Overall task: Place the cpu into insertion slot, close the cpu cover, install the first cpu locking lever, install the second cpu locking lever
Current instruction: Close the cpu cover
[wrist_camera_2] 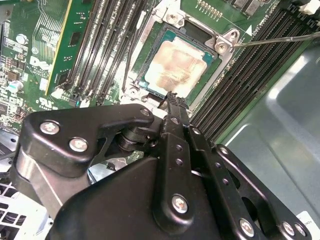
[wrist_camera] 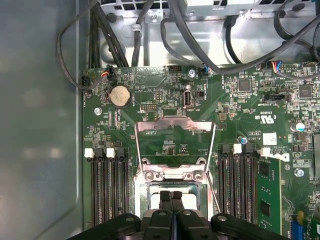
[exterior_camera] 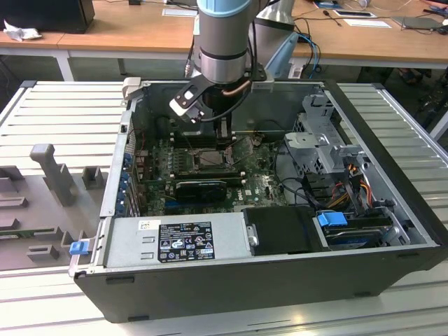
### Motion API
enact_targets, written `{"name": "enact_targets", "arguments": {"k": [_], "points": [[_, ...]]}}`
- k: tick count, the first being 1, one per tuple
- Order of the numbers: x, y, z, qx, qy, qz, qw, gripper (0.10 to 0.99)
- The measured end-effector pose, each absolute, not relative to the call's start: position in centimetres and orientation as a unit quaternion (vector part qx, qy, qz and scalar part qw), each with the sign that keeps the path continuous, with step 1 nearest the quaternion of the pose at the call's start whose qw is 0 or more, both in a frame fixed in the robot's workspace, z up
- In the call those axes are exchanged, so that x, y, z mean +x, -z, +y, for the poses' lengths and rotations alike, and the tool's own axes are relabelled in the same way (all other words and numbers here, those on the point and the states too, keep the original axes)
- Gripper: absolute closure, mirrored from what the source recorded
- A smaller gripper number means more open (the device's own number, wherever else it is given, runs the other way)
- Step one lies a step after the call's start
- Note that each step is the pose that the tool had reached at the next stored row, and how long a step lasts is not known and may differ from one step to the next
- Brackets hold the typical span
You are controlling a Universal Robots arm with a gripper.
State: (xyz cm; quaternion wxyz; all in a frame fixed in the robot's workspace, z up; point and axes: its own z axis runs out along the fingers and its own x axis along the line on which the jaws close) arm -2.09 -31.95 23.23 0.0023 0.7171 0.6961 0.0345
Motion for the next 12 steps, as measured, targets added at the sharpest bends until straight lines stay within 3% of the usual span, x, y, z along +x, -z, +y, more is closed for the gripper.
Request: {"name": "enact_targets", "arguments": {"k": [12], "points": [[-1.4,-23.23,-31.97,0.717,-0.034,0.696,0.0,0.98]]}}
